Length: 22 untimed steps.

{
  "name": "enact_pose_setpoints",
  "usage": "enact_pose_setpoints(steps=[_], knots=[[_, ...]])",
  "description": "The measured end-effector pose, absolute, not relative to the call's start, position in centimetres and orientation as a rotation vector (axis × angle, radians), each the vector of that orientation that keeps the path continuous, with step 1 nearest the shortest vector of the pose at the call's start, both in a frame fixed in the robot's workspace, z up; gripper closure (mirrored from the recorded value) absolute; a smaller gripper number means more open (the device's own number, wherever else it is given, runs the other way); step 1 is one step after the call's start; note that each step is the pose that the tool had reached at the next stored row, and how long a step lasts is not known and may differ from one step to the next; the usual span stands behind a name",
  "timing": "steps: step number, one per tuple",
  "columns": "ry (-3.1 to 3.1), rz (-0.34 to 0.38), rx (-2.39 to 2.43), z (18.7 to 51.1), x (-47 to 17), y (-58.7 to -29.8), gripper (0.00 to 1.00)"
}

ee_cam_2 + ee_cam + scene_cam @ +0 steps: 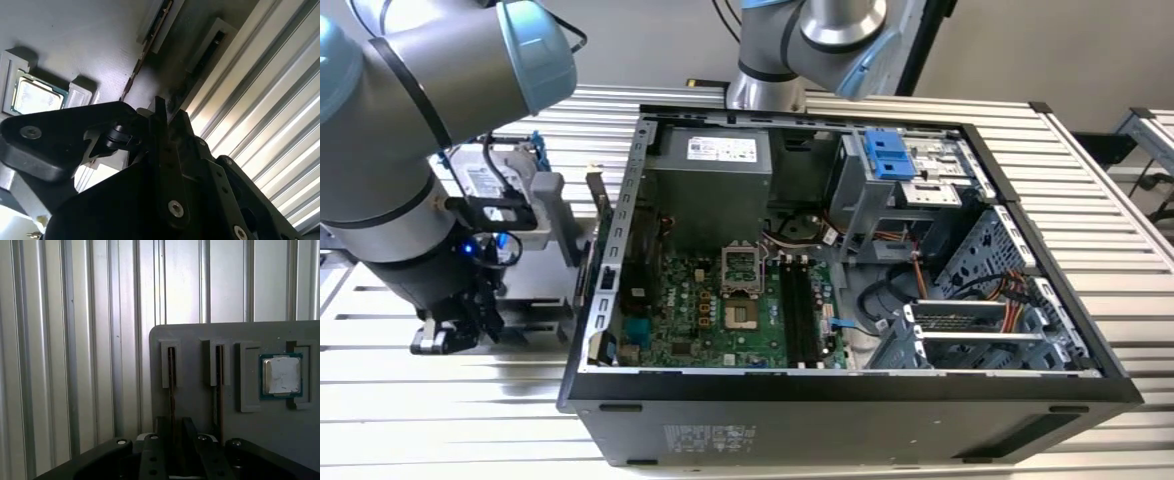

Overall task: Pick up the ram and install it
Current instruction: 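Pick up the ram and move it above insertion slot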

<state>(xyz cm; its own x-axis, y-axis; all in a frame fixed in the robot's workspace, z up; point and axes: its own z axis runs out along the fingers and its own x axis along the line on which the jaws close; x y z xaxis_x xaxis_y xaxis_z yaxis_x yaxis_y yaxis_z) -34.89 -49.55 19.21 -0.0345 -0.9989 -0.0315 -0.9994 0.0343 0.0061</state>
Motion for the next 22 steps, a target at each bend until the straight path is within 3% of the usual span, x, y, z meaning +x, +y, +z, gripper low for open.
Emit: enact_pose_setpoints(steps=[12, 13, 22], knots=[[2.241, 0.042, -2.176, 19.33, -34.89, -49.55, 0.00], [2.241, 0.042, -2.176, 19.33, -34.90, -49.55, 1.00], [2.240, 0.042, -2.176, 19.33, -34.90, -49.55, 1.00]])
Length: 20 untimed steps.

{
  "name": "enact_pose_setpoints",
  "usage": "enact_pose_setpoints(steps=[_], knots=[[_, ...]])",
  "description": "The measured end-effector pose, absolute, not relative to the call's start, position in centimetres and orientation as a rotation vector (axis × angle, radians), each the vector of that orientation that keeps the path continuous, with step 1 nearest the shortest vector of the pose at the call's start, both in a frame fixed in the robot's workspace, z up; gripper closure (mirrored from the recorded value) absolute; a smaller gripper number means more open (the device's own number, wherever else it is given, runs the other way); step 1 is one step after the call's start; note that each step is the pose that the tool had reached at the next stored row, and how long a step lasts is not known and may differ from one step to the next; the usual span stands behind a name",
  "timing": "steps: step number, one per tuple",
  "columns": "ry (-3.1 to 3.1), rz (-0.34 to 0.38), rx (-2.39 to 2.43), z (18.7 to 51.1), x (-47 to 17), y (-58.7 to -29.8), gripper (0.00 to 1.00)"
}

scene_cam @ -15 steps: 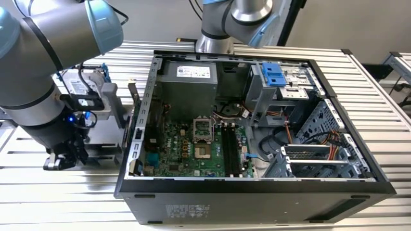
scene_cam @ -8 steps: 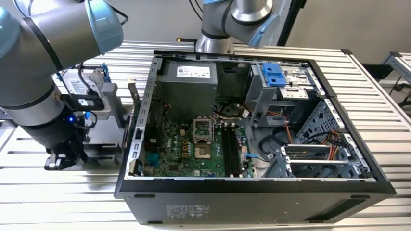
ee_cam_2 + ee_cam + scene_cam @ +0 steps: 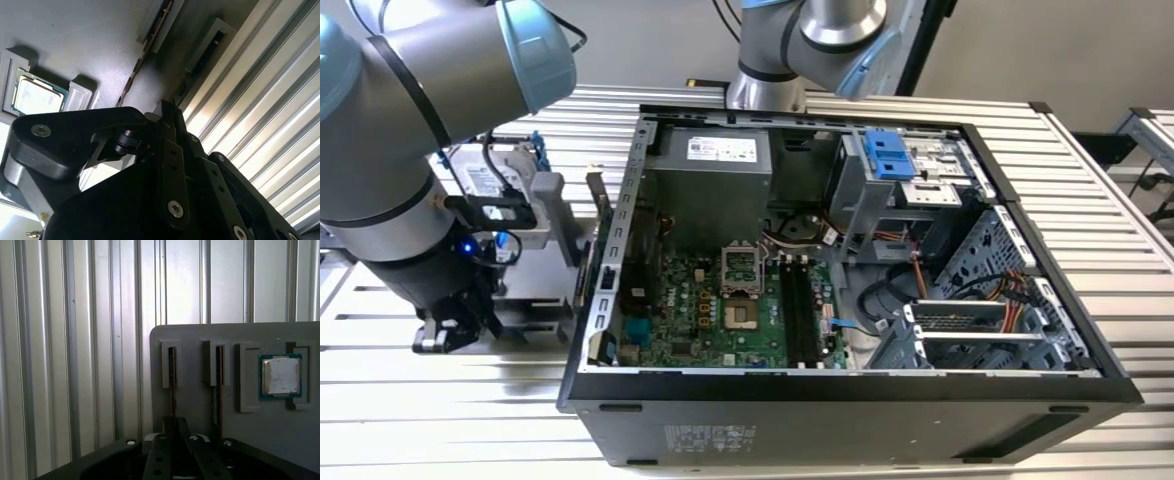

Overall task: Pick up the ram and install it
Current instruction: 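Pick up the ram and move it above insertion slot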

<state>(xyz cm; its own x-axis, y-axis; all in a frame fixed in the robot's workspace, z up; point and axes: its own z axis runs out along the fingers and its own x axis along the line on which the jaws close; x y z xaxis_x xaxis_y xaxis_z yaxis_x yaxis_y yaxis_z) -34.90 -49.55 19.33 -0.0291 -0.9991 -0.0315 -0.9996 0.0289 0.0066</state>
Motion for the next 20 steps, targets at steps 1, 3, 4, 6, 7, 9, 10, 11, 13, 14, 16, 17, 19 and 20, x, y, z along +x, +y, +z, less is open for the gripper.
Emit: enact_pose_setpoints(steps=[1, 3, 4, 6, 7, 9, 10, 11, 13, 14, 16, 17, 19, 20], knots=[[2.240, 0.042, -2.176, 19.3, -34.9, -49.6, 1.00], [2.240, 0.042, -2.176, 19.3, -34.9, -49.6, 1.00], [2.240, 0.042, -2.176, 19.3, -34.9, -49.6, 1.00], [2.240, 0.042, -2.176, 19.5, -34.9, -49.6, 1.00], [2.240, 0.042, -2.176, 19.8, -34.9, -49.6, 1.00], [2.240, 0.042, -2.176, 20.2, -34.9, -49.6, 1.00], [2.240, 0.042, -2.176, 20.5, -34.9, -49.6, 1.00], [2.240, 0.042, -2.176, 20.8, -34.9, -49.6, 1.00], [2.240, 0.042, -2.176, 21.3, -34.9, -49.6, 1.00], [2.240, 0.042, -2.176, 21.6, -34.9, -49.6, 1.00], [2.239, 0.042, -2.177, 22.1, -34.9, -49.6, 1.00], [2.238, 0.042, -2.178, 22.4, -34.9, -49.6, 1.00], [2.234, 0.042, -2.183, 22.9, -34.9, -49.6, 1.00], [2.232, 0.041, -2.185, 23.0, -34.9, -49.6, 1.00]])
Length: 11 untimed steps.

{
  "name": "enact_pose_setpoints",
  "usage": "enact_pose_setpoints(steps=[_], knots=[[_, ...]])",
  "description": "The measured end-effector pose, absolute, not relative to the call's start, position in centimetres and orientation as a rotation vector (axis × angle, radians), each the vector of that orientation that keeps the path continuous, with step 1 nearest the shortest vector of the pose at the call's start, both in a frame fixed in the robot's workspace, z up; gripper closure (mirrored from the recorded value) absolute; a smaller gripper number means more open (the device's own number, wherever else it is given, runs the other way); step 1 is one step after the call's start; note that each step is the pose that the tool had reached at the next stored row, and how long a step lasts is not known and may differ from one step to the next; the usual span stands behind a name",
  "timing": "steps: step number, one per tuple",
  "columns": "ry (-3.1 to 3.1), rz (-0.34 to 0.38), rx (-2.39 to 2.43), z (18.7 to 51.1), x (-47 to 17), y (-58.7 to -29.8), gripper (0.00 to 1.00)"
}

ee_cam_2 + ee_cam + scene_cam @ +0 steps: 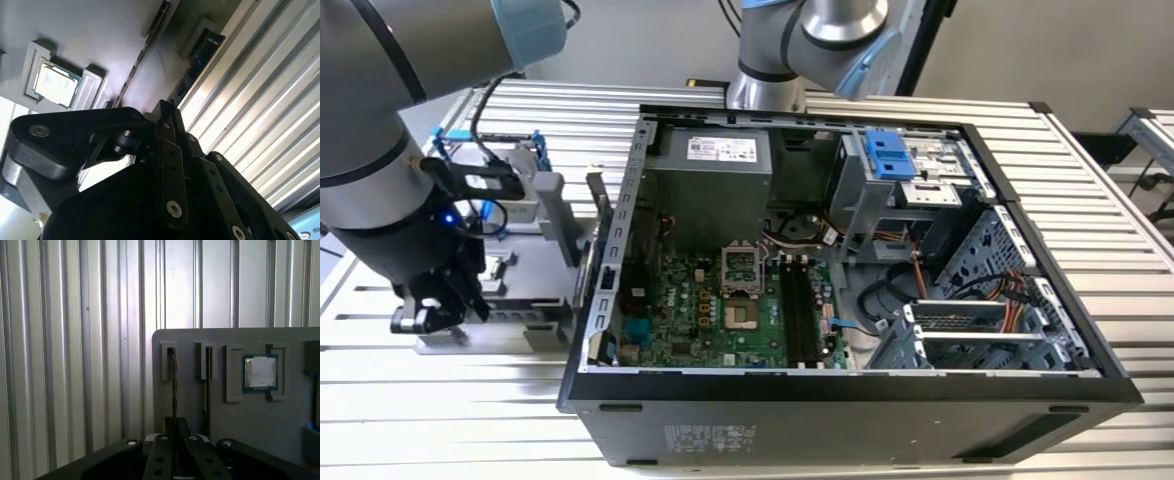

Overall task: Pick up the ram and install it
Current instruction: 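Pick up the ram and move it above insertion slot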

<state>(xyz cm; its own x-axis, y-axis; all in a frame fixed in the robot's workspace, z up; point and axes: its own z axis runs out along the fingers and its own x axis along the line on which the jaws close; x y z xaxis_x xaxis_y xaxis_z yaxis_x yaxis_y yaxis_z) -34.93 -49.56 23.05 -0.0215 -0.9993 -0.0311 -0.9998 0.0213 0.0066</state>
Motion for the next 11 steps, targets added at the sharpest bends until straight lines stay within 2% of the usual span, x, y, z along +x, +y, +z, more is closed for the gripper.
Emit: enact_pose_setpoints(steps=[11], knots=[[2.224, 0.027, -2.206, 25.2, -34.9, -49.5, 1.00]])
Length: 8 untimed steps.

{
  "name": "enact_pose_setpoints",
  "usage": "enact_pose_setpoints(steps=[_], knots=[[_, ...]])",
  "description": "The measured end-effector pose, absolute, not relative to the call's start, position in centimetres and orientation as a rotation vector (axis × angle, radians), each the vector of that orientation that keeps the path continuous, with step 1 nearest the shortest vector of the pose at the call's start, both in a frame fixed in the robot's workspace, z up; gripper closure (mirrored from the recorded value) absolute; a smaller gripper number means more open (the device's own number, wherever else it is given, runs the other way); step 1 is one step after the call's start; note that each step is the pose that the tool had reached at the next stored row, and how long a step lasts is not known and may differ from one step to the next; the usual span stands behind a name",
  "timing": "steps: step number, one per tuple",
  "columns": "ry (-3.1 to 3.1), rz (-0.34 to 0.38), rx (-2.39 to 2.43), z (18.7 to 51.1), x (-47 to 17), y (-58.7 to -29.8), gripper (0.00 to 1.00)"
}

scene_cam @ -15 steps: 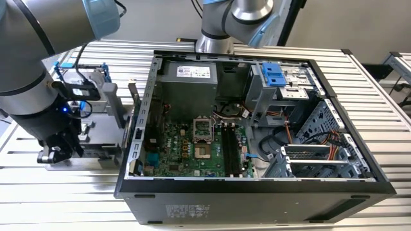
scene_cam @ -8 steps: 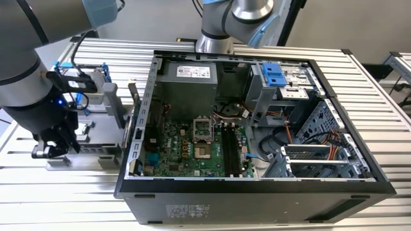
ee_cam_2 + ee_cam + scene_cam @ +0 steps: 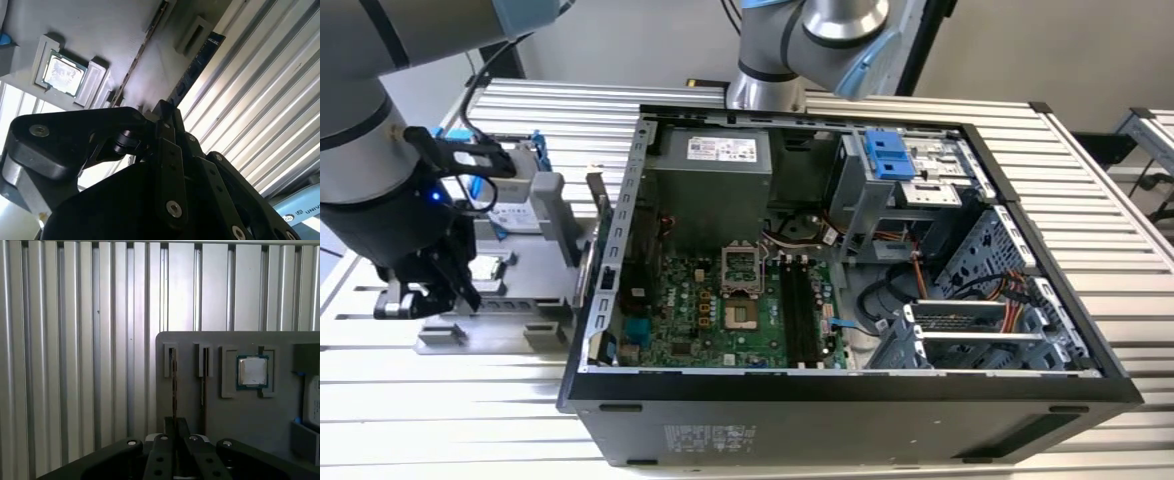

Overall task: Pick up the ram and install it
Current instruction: 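Pick up the ram and move it above insertion slot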

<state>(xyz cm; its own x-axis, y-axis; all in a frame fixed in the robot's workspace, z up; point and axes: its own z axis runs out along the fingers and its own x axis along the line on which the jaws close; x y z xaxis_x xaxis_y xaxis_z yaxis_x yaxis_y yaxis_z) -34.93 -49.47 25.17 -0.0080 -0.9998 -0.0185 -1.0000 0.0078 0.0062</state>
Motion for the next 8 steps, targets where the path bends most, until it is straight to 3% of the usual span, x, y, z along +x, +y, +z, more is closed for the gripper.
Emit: enact_pose_setpoints(steps=[8], knots=[[2.222, 0.027, -2.207, 25.23, -34.95, -49.47, 1.00]])
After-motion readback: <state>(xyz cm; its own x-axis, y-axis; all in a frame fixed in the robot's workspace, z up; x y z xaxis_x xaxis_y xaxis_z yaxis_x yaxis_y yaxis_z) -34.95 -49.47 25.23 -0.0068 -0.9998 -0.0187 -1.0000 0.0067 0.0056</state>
